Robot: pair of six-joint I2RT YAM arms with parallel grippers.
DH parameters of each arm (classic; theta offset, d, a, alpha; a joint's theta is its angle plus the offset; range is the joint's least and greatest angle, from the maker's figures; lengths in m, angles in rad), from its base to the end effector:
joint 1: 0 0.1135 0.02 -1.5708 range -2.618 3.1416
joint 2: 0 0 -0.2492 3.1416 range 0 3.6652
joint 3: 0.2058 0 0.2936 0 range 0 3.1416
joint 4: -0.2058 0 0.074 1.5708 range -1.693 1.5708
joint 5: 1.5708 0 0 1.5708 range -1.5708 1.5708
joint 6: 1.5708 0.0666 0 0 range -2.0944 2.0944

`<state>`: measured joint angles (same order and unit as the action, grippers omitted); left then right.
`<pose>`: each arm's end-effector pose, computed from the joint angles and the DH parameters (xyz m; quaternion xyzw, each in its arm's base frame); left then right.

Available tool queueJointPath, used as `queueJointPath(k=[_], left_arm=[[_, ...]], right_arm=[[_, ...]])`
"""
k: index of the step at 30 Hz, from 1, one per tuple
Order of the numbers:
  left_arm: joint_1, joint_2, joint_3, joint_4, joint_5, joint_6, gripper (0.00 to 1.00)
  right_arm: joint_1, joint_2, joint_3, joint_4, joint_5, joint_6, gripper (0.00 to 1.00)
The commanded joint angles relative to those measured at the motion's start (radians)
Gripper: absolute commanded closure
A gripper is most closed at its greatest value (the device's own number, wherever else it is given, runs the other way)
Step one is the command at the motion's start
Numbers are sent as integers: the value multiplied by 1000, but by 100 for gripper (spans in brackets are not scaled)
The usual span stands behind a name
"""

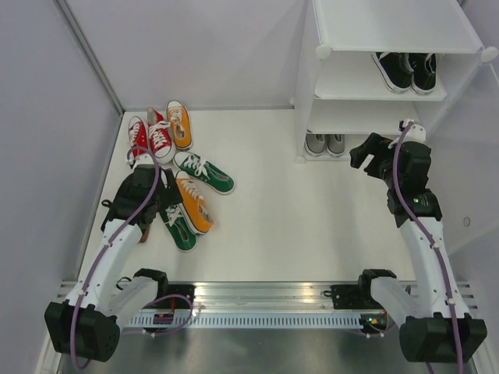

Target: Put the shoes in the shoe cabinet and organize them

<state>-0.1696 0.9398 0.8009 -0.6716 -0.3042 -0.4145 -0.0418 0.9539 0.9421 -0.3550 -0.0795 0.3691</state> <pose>0.2603 -0.0243 0.2347 -0.1679 0.9041 0.0291 0.3918 0.2949 -0.0070 0.3230 0.1460 0.8108 0.1245 0.5529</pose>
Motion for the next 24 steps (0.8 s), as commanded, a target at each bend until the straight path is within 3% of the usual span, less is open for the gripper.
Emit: queueJointPath(k=[1, 7, 16, 24], left_arm=[[4, -19, 6, 24, 22, -13, 4], [4, -3, 34, -37, 37, -55, 2], [4, -4, 8, -86, 57, -96, 0], [4, 54, 0, -86, 103, -150, 0]], right_arm=[[95, -64, -28, -39, -60, -33, 9], [273, -66, -112, -85, -19, -113, 3], [574, -50, -325, 34, 32, -21, 2], [686, 8, -414, 149, 21, 31, 2]])
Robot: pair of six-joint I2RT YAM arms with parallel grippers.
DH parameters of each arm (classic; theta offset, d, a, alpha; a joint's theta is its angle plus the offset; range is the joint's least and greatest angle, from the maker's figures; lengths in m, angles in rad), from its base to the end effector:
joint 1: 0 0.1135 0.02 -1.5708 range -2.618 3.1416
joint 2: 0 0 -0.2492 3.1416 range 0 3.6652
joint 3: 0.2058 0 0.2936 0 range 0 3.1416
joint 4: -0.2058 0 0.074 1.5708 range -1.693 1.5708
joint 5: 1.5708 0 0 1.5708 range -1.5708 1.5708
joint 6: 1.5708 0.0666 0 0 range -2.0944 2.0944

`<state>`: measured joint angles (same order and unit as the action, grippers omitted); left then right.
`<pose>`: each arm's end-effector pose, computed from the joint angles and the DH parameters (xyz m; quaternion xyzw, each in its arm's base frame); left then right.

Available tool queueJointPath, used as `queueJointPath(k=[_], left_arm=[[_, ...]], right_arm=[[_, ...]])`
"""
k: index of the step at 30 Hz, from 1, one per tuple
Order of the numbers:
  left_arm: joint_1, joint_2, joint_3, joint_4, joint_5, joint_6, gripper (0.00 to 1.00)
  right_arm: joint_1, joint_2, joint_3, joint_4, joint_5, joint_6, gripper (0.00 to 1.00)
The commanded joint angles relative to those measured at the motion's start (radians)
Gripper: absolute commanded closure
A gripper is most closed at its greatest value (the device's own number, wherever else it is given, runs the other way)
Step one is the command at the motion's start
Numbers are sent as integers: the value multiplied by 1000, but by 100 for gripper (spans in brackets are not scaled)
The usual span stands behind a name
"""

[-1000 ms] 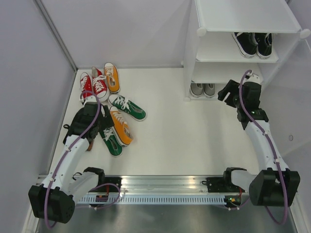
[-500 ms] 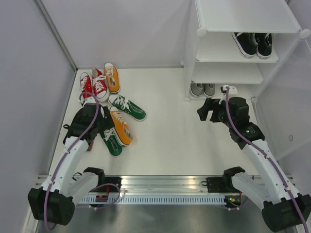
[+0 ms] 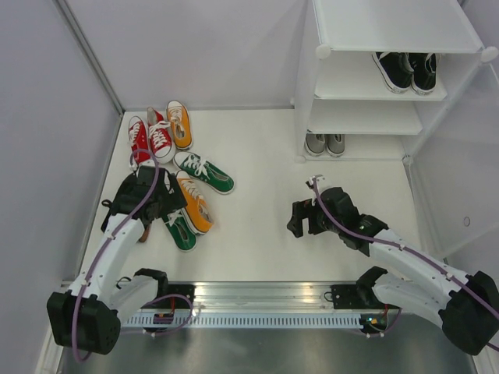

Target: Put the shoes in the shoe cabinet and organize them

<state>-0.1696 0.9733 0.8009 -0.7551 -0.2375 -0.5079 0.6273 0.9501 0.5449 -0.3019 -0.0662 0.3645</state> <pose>0.2554 -0.0278 0.2183 -0.1955 0.9223 0.0017 0.3334 0.2157 0.1618 0.1668 -0.1327 0.8981 0.2255 0.3536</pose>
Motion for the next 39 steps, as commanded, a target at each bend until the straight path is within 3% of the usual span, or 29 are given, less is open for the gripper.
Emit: queueJointPath(k=[1, 7, 19, 23, 26, 31, 39], left_arm=[[2, 27, 0, -3, 38, -61, 0], [1, 82, 7, -1, 30, -113, 4], [-51, 165, 6, 43, 43, -188, 20], [-51, 99, -61, 39, -53, -222, 26], [-48, 9, -107, 33, -106, -254, 38], [-48, -54, -146, 20, -125, -305, 45], [-48, 80, -175, 33, -86, -288, 45]], right_arm=[[21, 15, -22, 119, 0, 36, 2], [23, 25, -66, 213, -32, 48, 2], [22, 53, -88, 253, -64, 45, 2], [23, 42, -89, 250, -73, 50, 2], [23, 24, -97, 250, -73, 51, 2], [23, 36, -97, 254, -80, 50, 2], [22, 49, -106, 279, -98, 65, 2]])
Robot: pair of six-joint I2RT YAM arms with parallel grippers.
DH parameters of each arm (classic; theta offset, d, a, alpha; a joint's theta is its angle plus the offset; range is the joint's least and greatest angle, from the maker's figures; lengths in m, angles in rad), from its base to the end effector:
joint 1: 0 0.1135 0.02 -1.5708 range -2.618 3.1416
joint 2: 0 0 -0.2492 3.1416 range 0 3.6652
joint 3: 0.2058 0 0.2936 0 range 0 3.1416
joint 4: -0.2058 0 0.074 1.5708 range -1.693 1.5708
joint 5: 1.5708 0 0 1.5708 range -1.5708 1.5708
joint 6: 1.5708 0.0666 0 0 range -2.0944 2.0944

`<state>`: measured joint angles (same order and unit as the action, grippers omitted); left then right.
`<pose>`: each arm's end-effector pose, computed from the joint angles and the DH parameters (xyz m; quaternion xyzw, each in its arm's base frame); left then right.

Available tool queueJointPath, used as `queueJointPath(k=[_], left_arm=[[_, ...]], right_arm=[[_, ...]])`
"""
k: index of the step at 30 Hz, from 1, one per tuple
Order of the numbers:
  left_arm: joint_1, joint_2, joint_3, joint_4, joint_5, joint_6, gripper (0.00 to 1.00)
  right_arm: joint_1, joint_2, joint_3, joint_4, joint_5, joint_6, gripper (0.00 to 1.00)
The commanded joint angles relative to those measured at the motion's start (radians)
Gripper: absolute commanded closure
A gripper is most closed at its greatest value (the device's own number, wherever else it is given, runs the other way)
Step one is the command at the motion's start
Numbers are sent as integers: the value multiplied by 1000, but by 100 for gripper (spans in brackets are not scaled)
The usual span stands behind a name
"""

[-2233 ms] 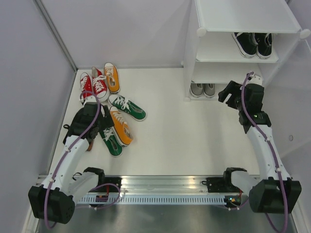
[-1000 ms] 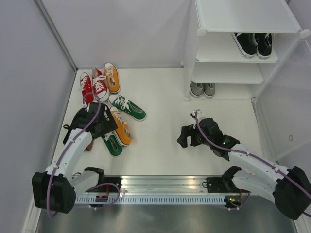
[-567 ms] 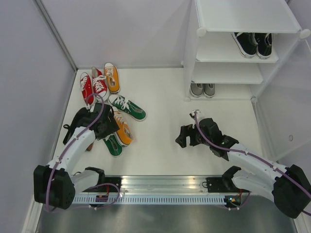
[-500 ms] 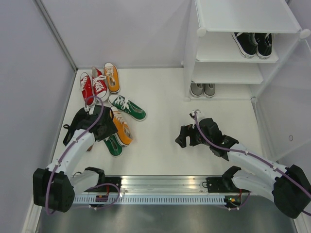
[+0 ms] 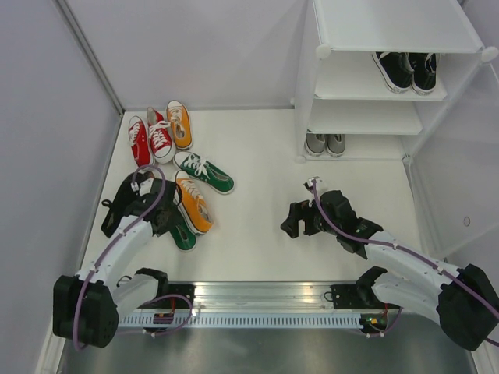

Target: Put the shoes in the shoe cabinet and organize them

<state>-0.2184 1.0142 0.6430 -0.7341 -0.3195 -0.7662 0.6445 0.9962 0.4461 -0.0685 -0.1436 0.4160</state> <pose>0.2384 -0.0315 0.1541 -0.2952 0.9149 0.0288 0.2738 0.2140 0.1728 0.1424 -0.1337 0.8770 0.2862 0.3621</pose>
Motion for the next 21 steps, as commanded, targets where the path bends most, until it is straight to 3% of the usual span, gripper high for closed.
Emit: queueJointPath(k=[1, 10, 14, 17, 21], left_arm=[[1, 49, -20, 27, -3, -28, 45], [2, 171, -43, 145, 62, -15, 37], [1, 228, -39, 196, 88, -24, 40], [1, 245, -22, 209, 89, -27, 51], [-13, 224, 20, 206, 103, -19, 79]], right_arm=[[4, 2, -9, 45, -24, 15, 2], [6, 27, -17, 59, -37, 20, 3], [6, 36, -20, 90, -45, 26, 3], [4, 42, -20, 95, -45, 27, 3], [6, 51, -20, 101, -47, 30, 3]])
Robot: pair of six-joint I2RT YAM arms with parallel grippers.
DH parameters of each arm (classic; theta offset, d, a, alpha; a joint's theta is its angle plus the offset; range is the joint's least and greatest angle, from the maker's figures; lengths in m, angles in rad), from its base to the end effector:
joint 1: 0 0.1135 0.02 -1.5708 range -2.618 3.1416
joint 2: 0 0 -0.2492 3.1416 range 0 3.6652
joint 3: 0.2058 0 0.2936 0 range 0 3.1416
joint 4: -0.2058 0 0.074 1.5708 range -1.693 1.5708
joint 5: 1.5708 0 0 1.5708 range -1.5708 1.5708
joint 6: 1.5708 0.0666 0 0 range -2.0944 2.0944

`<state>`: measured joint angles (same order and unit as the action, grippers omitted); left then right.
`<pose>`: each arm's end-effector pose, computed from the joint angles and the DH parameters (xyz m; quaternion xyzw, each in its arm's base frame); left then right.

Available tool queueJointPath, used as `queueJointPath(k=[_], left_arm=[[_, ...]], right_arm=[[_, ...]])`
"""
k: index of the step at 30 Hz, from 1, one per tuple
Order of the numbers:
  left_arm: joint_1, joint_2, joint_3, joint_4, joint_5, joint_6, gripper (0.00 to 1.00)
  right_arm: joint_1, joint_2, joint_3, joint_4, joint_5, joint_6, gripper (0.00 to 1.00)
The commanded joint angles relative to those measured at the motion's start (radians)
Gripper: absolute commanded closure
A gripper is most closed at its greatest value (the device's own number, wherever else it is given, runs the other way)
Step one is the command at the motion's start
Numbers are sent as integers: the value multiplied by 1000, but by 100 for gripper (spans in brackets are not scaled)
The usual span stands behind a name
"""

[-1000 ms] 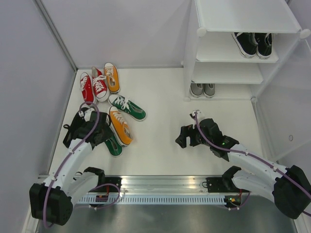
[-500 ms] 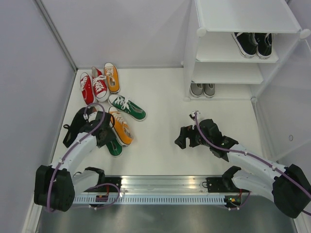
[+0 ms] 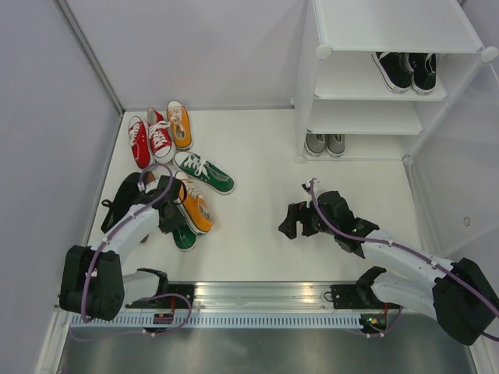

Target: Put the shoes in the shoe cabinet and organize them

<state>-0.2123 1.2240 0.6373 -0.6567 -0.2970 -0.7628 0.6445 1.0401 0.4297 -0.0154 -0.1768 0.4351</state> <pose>0.2506 -0.0341 0.1083 -0.2884 0.9325 0.0535 0.2108 0.2143 0.1757 0.1311 -0.1326 0.8779 0.3004 0.3485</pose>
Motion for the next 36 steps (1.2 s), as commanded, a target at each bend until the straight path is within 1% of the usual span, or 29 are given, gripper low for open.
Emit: queueJointPath(k=[1, 2, 3, 4, 12, 14, 17, 20, 22, 23, 25, 26, 27, 28, 29, 30, 31, 33, 34, 36], left_arm=[[-27, 6, 41, 128, 79, -18, 84], [-33, -9, 48, 121, 73, -18, 88], [-41, -36, 56, 100, 62, -18, 97], [-53, -53, 73, 88, 36, -23, 98], [-76, -230, 189, -66, -145, 3, 98], [-76, -262, 211, -95, -162, 16, 98], [-78, -274, 249, -132, -148, 26, 98], [-113, -294, 294, -146, -126, 39, 98], [-157, -290, 341, -150, -100, 45, 98], [-174, -267, 360, -153, -85, 43, 98], [-263, -232, 415, -158, -76, 23, 98], [-304, -186, 433, -158, -85, 13, 98], [-384, -152, 473, -158, -100, -10, 98], [-416, -121, 496, -156, -100, -24, 98], [-447, -47, 543, -155, -96, -36, 98], [-500, -6, 570, -152, -94, -58, 98], [-554, 84, 628, -152, -111, -72, 98], [-597, 164, 691, -150, -123, -81, 98], [-614, 211, 722, -144, -123, -85, 98], [-653, 284, 798, -121, -110, -98, 98]], right_arm=[[6, 11, -3, 49, -15, 13, 3], [4, 11, -3, 51, -16, 14, 3], [4, 11, -3, 51, -16, 14, 3], [6, 9, -2, 49, -18, 16, 3], [4, -15, 3, 29, -15, 17, 3], [4, -28, 4, 26, -16, 22, 3], [4, -40, 14, 17, -18, 24, 3], [4, -61, 26, -18, -16, 18, 3], [4, -87, 32, -41, -7, 19, 3], [6, -97, 40, -49, -4, 19, 3], [6, -127, 47, -72, 10, 19, 3], [4, -138, 56, -81, 14, 19, 3], [4, -161, 64, -90, 22, 16, 3], [4, -172, 69, -118, 45, 16, 3], [6, -184, 82, -132, 59, 16, 3], [4, -210, 90, -150, 74, 14, 3], [4, -239, 105, -187, 121, 16, 3], [4, -273, 116, -225, 170, 17, 3], [4, -288, 122, -260, 236, 27, 3], [6, -331, 138, -293, 296, 39, 3]])
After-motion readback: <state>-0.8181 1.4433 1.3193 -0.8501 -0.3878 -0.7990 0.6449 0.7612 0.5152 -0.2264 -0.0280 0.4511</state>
